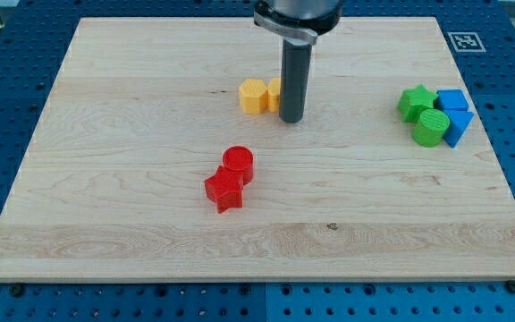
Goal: Slide the red circle parallel to the left of the green circle
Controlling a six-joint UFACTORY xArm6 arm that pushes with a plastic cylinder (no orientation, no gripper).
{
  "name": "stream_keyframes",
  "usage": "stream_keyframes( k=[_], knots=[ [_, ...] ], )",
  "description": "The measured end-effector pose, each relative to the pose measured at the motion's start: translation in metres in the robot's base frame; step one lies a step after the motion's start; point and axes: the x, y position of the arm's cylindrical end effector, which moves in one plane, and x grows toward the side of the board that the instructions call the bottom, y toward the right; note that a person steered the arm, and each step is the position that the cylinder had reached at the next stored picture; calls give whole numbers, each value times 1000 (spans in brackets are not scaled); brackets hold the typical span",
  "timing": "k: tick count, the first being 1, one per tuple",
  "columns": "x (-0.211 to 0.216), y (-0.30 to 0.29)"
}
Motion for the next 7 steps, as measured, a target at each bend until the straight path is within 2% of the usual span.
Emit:
stream_keyframes(
  k=[4, 5, 7],
  knots=[
    [130, -8],
    [138, -41],
    [109, -77]
  ],
)
